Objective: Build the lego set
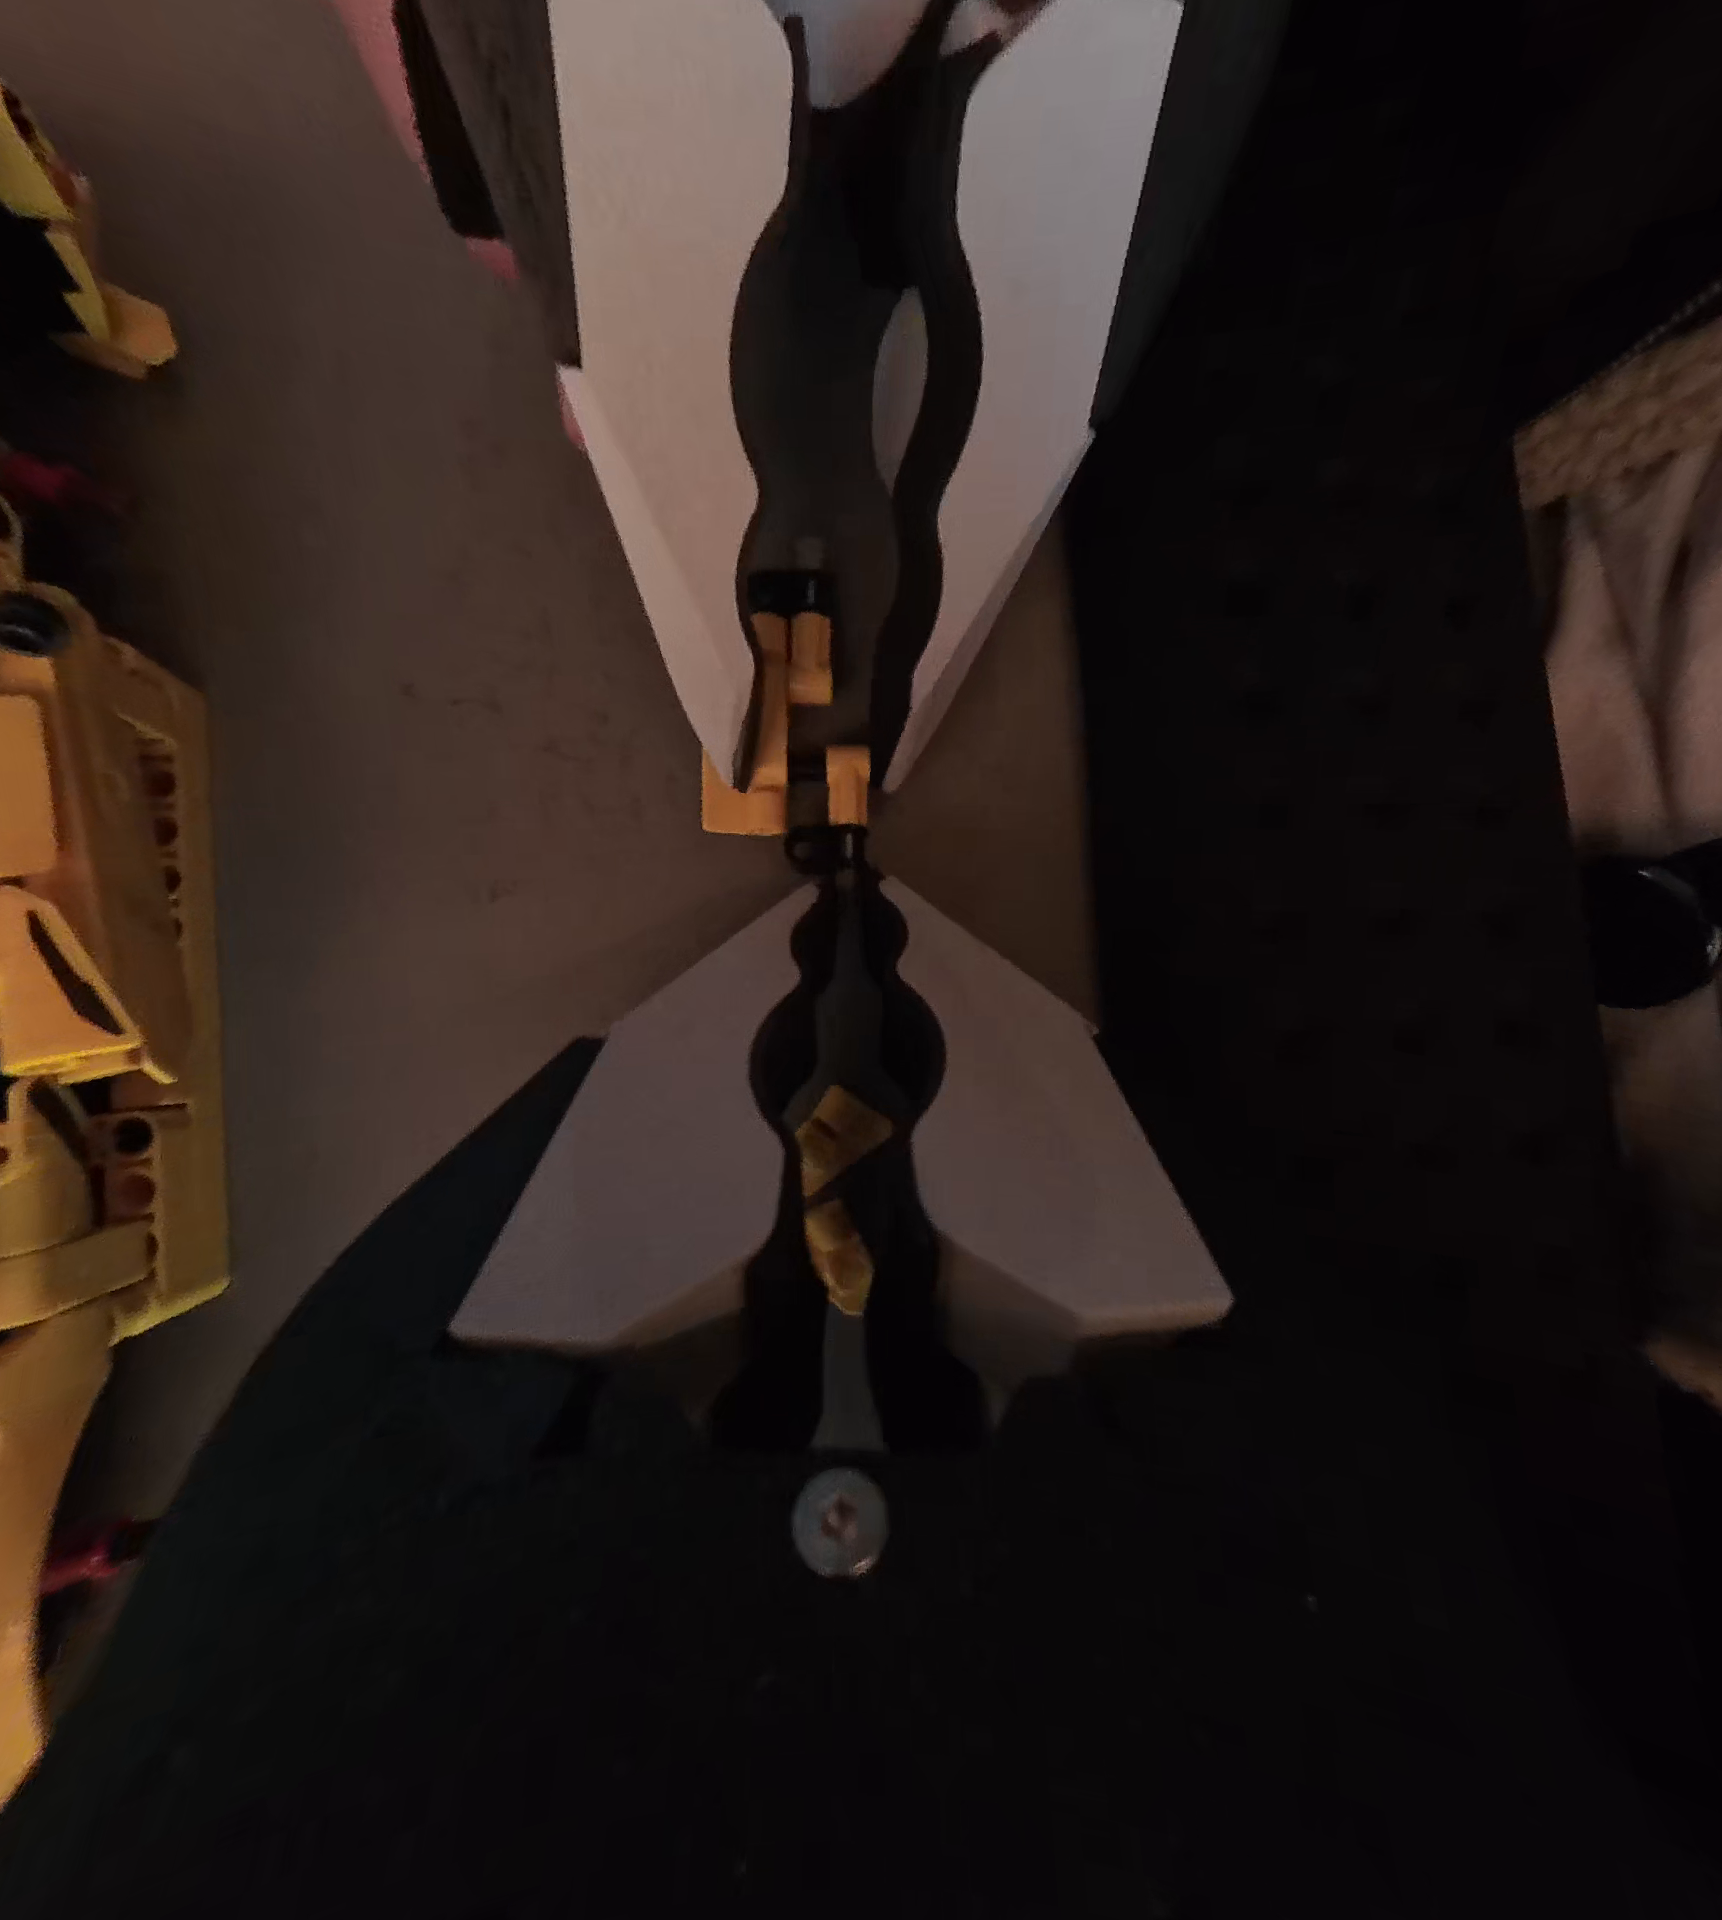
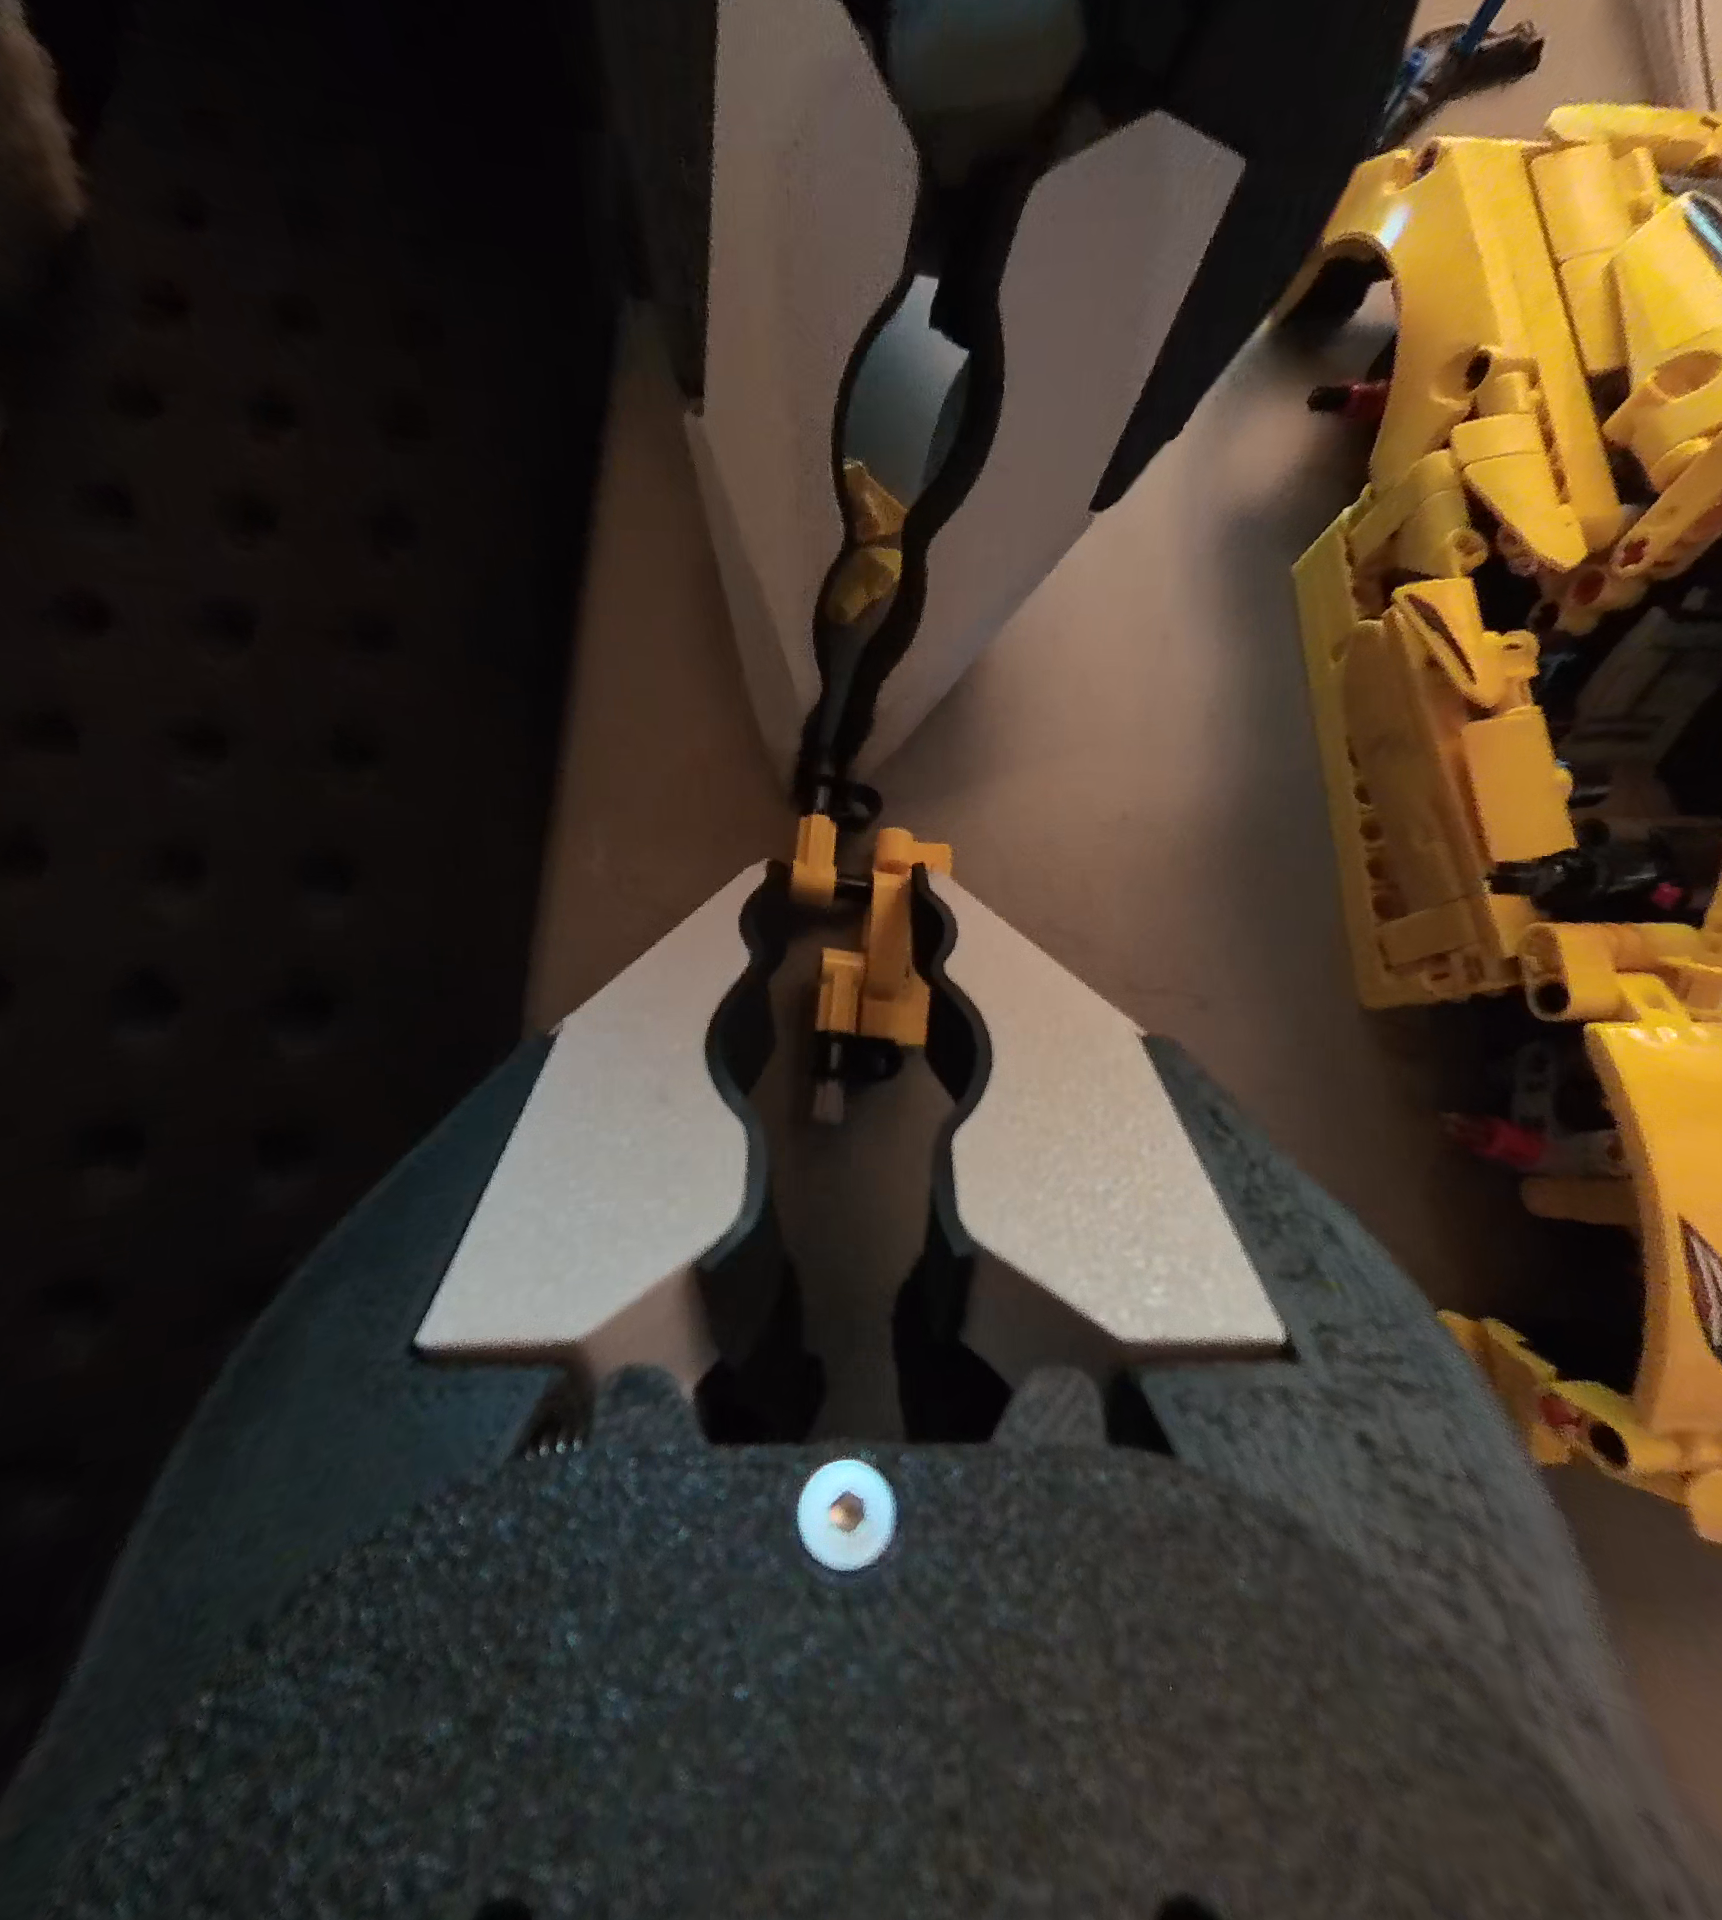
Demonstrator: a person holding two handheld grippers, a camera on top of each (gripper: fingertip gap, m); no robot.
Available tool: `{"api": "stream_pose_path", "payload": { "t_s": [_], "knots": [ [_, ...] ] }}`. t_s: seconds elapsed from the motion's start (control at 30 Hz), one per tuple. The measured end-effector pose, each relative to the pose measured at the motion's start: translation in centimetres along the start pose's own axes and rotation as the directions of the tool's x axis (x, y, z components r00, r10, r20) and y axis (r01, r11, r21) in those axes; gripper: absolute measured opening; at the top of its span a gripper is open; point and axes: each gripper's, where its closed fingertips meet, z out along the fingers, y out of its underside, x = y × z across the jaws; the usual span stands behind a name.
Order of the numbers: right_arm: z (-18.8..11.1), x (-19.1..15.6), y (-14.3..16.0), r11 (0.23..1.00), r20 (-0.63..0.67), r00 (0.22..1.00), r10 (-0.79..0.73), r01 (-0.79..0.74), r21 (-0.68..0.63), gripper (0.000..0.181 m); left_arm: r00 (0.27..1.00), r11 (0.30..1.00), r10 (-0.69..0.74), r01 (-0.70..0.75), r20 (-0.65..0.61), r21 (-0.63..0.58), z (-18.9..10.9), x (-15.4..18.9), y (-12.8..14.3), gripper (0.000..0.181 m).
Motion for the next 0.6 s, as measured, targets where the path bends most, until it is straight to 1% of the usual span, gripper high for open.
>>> {"api": "stream_pose_path", "payload": {
  "t_s": [0.13,0.27,0.37,0.4,0.43,0.5,0.53,0.6],
  "knots": [
    [-0.1,-0.1,-0.1,1.000,0.013,1.000,0.005,-0.005,0.006,0.024,1.000,1.000,0.000,0.000,-0.001,0.004,0.0,0.0,0.0,0.004],
    [-0.3,0.0,-0.2,1.000,0.003,1.000,-0.019,0.019,-0.003,0.019,0.998,0.999,0.050,-0.049,0.040,-0.018,0.1,-0.1,-0.1,0.003],
    [-0.4,0.1,-0.3,1.000,0.002,1.000,-0.007,0.007,0.001,0.017,0.996,0.999,0.053,-0.052,0.075,-0.016,-0.2,-0.5,-0.3,0.003],
    [-0.6,0.2,-0.4,1.000,0.008,1.000,-0.003,0.003,0.012,0.005,0.993,0.999,0.047,-0.045,0.105,-0.014,-0.4,-1.0,-0.3,0.004],
    [-0.6,0.4,-0.4,0.999,0.019,0.999,0.043,-0.044,0.012,0.000,0.990,0.998,0.062,-0.059,0.130,-0.025,-0.5,-1.4,-0.2,0.004],
    [-0.1,-0.2,0.1,0.983,0.127,0.974,0.185,-0.186,-0.004,0.002,0.981,0.990,0.140,-0.139,0.137,-0.015,-0.5,-0.9,-0.2,0.003],
    [-0.1,-0.1,0.1,0.978,0.129,0.971,0.202,-0.207,0.028,0.002,0.980,0.990,0.143,-0.144,0.138,-0.007,-0.4,-0.9,-0.3,0.003],
    [-0.6,0.3,0.0,0.985,0.086,0.982,0.166,-0.170,0.040,0.003,0.988,0.994,0.106,-0.108,0.112,0.017,-0.1,-0.6,-0.3,0.003]
  ]
}}
